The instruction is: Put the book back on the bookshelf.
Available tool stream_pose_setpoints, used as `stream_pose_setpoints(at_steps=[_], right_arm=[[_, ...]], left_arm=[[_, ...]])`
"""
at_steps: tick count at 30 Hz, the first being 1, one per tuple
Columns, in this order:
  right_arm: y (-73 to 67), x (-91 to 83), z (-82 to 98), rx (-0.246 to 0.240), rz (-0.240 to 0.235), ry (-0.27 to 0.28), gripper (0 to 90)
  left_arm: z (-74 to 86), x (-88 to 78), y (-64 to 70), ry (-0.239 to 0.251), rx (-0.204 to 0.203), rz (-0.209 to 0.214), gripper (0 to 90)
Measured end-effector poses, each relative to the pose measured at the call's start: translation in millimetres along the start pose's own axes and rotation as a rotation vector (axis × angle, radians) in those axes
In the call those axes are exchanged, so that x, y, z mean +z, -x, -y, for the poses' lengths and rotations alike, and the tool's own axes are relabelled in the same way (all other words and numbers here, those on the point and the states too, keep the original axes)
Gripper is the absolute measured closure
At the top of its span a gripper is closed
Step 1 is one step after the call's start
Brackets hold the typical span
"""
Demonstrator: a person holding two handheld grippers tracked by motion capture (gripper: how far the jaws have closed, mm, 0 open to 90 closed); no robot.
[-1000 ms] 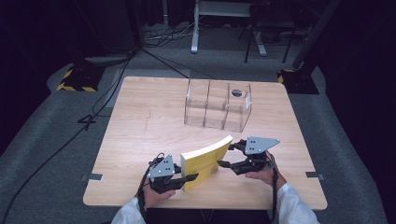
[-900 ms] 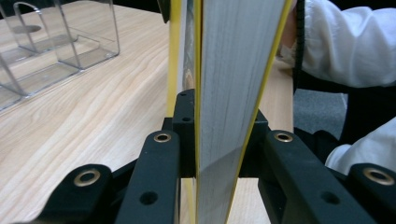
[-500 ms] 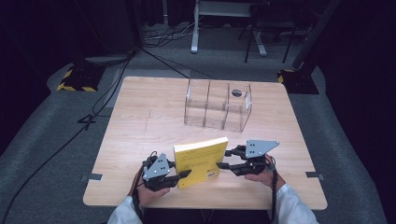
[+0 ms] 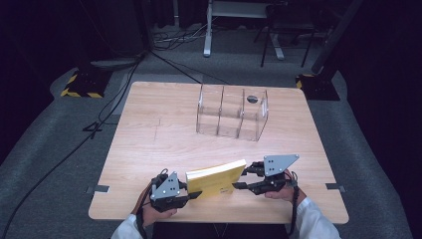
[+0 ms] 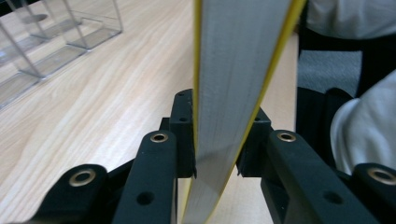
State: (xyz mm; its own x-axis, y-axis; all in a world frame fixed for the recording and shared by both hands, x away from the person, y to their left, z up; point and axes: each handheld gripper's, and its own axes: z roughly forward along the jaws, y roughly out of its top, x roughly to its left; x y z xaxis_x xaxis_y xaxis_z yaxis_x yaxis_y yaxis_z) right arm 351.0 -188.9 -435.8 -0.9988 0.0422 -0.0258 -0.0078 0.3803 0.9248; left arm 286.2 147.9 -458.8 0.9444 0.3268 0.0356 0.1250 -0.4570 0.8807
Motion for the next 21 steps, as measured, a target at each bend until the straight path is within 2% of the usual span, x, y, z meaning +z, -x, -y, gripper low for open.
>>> stream_pose_setpoints(at_steps=[2,3,4,6,9,11,13,14,21], right_arm=[[-2.9,4.6,-0.1,-0.021,-0.019,-0.034,59.8],[-2.9,4.6,-0.1,-0.021,-0.019,-0.034,59.8],[-7.2,10.8,-0.1,-0.051,-0.005,-0.06,60.7],[-8.0,12.3,0.1,-0.051,0.002,-0.063,62.0],[-6.5,13.6,3.1,-0.018,0.029,-0.038,67.2],[-5.7,13.1,4.9,-0.011,0.034,-0.023,70.1],[-7.2,11.7,4.7,-0.025,0.048,-0.026,74.0],[-10.7,10.3,4.1,-0.047,0.085,-0.035,75.9],[-9.6,-2.9,10.3,-0.032,0.141,-0.028,76.1]], left_arm=[[-0.6,0.0,2.4,-0.004,0.012,-0.007,73.2],[-0.6,0.0,2.4,-0.004,0.012,-0.007,72.8],[-0.3,0.1,2.2,-0.001,0.01,-0.009,72.5],[0.1,0.3,1.0,0.005,0.004,-0.016,72.0],[0.4,1.9,-3.0,0.016,-0.011,-0.033,70.6],[0.5,4.2,-7.4,0.029,-0.037,-0.047,69.2],[-0.7,8.5,-12.9,0.037,-0.057,-0.071,66.4],[-2.0,11.2,-14.9,0.037,-0.062,-0.085,63.0],[-12.9,31.6,-16.9,0.023,-0.053,-0.135,54.3]])
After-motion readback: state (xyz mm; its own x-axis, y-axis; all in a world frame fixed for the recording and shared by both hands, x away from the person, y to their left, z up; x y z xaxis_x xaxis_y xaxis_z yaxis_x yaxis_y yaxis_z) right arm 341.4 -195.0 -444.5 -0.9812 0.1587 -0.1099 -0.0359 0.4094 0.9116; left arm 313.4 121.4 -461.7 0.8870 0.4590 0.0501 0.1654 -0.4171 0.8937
